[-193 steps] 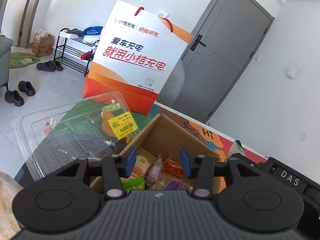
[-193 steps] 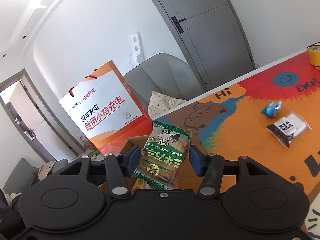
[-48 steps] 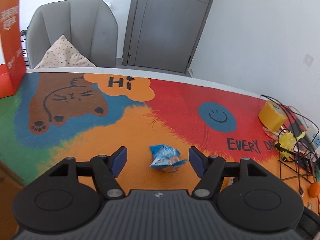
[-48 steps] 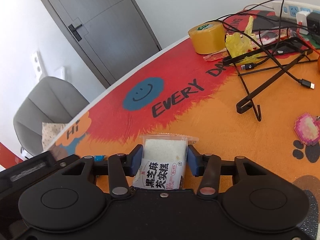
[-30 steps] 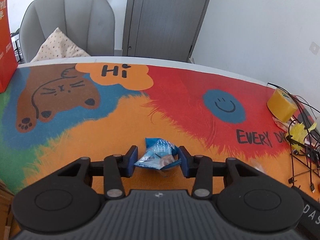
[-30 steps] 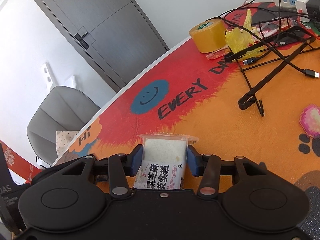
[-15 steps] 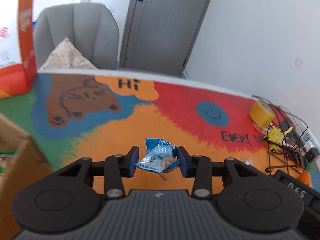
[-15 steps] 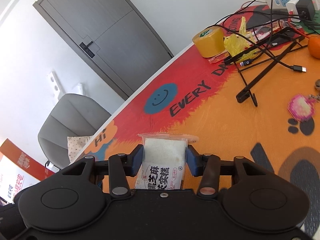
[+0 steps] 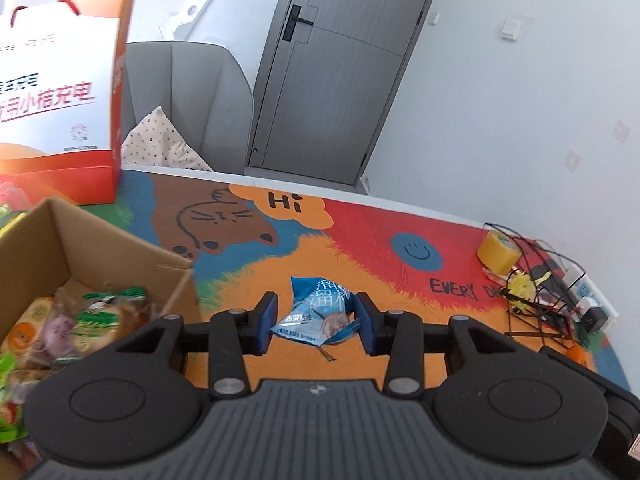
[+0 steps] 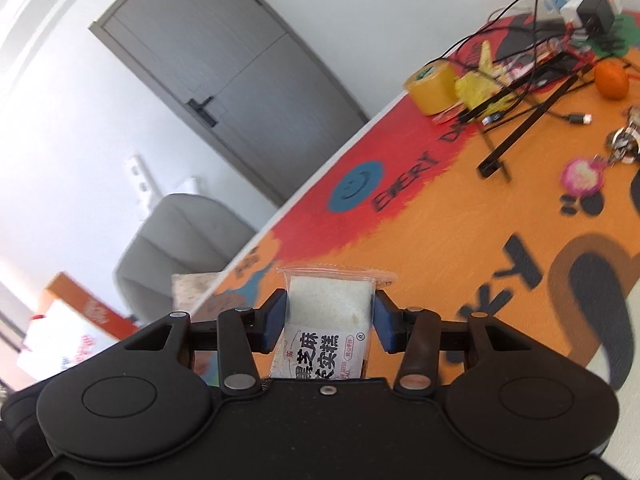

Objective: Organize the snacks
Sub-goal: 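Carry both snacks over the cardboard box and open both tools to drop them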

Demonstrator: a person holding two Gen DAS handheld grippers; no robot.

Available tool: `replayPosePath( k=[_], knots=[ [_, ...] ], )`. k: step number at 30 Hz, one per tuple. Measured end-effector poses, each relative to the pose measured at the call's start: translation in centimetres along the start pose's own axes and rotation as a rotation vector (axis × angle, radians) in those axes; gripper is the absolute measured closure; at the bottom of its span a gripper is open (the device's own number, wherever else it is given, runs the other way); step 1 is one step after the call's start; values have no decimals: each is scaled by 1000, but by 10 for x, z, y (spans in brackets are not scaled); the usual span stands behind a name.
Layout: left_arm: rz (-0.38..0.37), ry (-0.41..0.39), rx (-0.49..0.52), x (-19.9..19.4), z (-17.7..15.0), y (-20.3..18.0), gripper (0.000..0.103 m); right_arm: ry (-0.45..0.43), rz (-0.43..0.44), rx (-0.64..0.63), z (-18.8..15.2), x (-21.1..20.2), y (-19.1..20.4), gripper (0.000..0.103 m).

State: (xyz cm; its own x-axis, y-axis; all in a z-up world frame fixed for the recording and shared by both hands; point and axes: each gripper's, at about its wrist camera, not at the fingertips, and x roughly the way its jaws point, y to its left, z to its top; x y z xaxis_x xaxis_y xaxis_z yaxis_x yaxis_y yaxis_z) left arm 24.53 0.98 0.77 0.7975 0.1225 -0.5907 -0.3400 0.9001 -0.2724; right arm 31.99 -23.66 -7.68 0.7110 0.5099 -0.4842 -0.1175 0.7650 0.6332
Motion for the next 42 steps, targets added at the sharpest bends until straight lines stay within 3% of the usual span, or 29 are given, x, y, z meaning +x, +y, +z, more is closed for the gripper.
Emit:
replayPosePath(
  k=[10,22,36,42],
  knots=[
    [-35,-60,-13,-58,7,32,62,13,107,-99,-22,-18,46,57],
    [-24,-108,-64,-97,11,81,62,35,155,-215,-49,-24,101,57],
    [-3,-61,-146,-102,-7,149,62,81,183,-316,-84,-17,153,57],
    [7,-44,-176,-107,-15,174,53,104,187,-358,-101,-15,172,57]
  ],
)
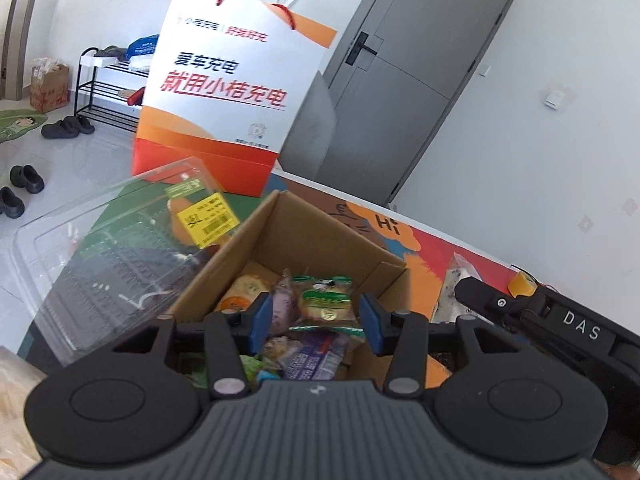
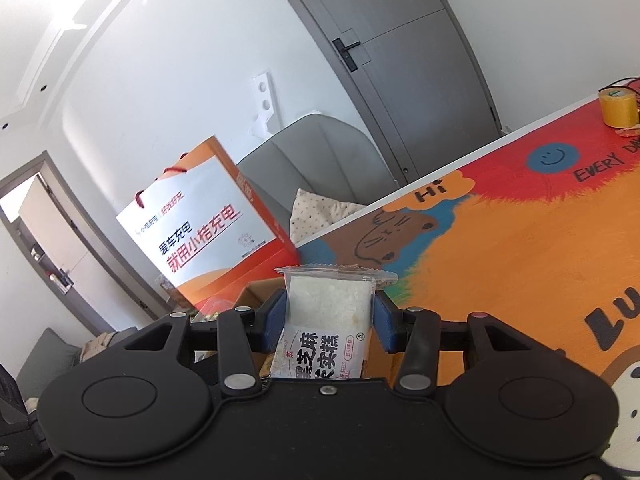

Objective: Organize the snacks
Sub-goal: 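Carry both snacks over the cardboard box and open both tools to drop them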

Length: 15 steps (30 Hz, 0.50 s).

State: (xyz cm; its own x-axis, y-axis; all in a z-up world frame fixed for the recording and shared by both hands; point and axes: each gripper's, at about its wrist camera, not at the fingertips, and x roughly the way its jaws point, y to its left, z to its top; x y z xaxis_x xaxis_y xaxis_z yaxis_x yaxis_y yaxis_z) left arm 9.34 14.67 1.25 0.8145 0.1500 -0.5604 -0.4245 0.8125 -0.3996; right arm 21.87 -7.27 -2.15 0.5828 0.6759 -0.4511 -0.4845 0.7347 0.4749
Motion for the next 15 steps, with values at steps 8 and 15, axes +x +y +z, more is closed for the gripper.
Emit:
replayPosePath(
  k=[8,15],
  knots=[
    [3,-15,-24,-11,3,20,43,25,25,-28,-5,3,18,57],
    [14,-19,-53,-13,3,31,37,71,65,-28,-9,11,30,53]
  ],
)
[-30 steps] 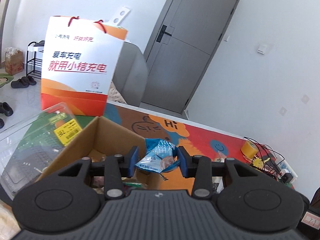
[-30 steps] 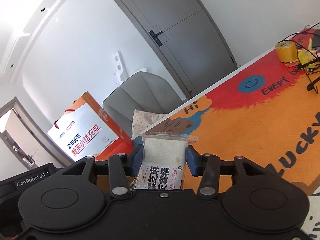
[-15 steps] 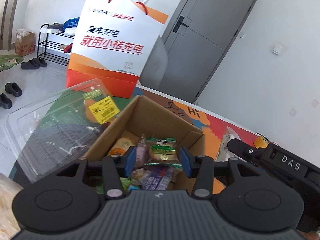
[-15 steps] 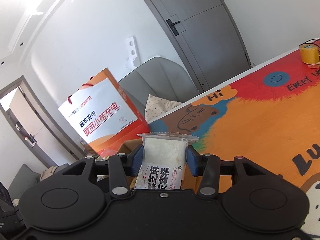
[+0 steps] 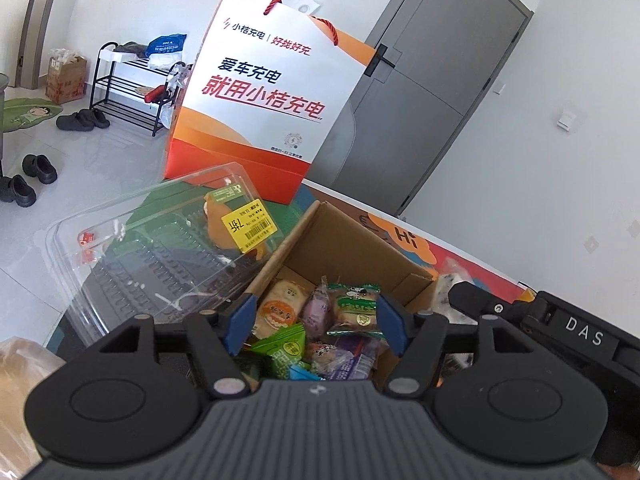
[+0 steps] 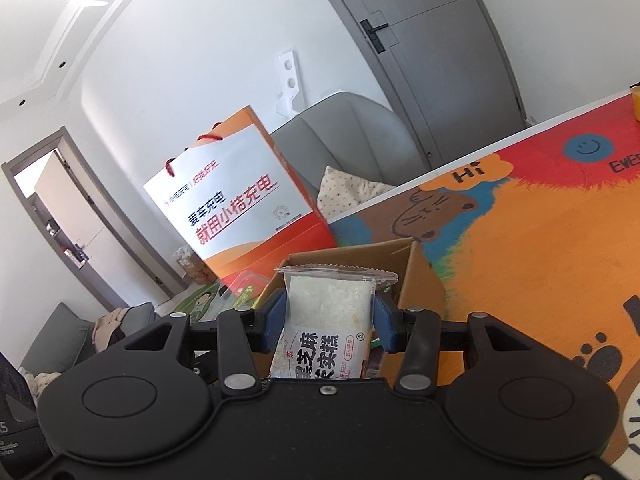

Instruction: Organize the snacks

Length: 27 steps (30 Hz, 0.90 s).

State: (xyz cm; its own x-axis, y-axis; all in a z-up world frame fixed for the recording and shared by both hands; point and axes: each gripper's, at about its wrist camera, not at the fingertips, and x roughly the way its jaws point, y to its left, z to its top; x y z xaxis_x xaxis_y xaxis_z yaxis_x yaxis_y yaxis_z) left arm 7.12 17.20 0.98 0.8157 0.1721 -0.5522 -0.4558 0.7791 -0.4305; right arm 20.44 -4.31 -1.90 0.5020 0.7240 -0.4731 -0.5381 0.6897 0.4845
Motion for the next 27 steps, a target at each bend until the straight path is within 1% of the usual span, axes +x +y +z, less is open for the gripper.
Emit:
replayPosePath(
  k=[2,3,6,12,17,22,27],
  knots=[
    [2,-1,-6,0,0,2,34,8,16,-3,-1,1,2,50],
    [3,-2,-8,0,1,3,34,9,23,-5,-2,0,3,46],
    [0,-6,-4,-1,1,2,31,-11,1,-8,1,-8,0,38],
    [-5,-17,13,-6,-1,-3,24,-33,-43,10,5,-28,-19,32],
    [-7,-14,50,-8,-5,-12,18,-37,-84,13,1,-41,-36,29],
    [-20,-7,98,-8,-10,-25,12,-55,-130,21,-2,-56,-53,22],
    [-25,-2,141,-9,-17,-39,9,-79,-161,34,-5,-75,-69,17]
  ],
)
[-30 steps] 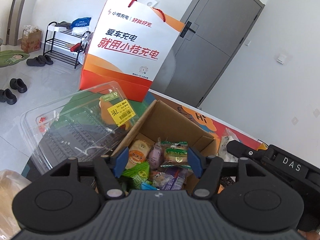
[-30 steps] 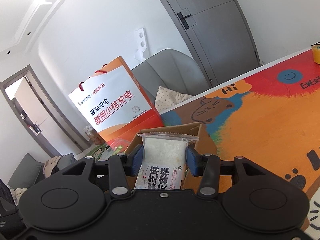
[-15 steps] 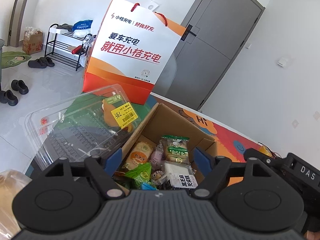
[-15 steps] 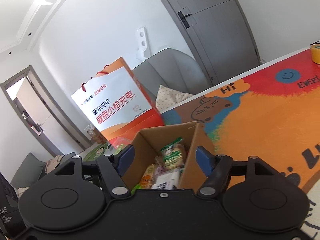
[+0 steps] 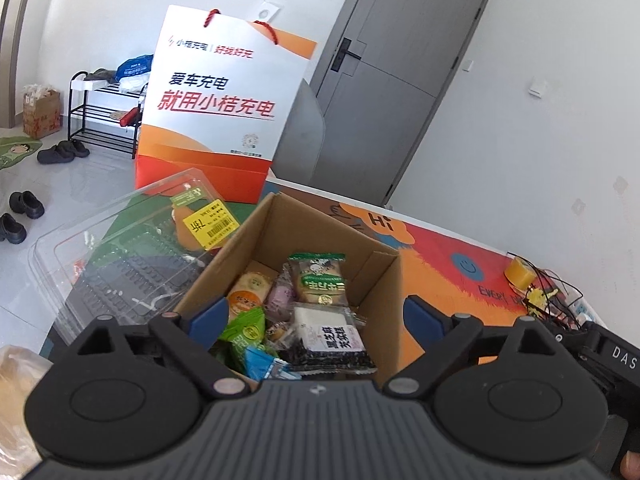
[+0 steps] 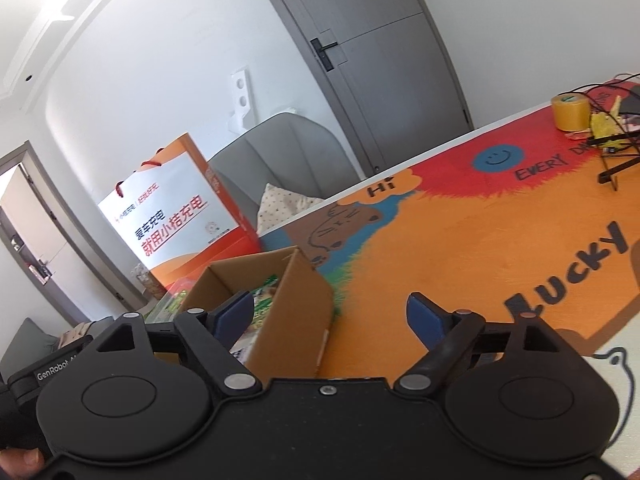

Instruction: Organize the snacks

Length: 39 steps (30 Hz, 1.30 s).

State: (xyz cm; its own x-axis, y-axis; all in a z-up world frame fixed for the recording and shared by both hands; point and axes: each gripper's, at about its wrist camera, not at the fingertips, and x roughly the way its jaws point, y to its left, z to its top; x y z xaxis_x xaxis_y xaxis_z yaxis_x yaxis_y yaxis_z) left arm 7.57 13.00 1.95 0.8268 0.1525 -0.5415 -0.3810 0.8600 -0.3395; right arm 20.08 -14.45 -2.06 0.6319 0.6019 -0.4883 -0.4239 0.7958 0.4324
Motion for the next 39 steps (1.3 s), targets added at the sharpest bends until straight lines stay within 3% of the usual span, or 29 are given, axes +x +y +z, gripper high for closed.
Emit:
replayPosePath(
  k=[9,23,39],
  knots=[
    [-6,-41,88,-18,-6,-24,4,-48,-38,5,1,-34,-20,0],
    [-40,-61,195,-51,-8,-38,0,-99,-95,-34,5,-85,-26,0],
    [-12,-104,321,-99,-7,-13,0,-106,-151,-192,-5,-131,-16,0]
  ],
)
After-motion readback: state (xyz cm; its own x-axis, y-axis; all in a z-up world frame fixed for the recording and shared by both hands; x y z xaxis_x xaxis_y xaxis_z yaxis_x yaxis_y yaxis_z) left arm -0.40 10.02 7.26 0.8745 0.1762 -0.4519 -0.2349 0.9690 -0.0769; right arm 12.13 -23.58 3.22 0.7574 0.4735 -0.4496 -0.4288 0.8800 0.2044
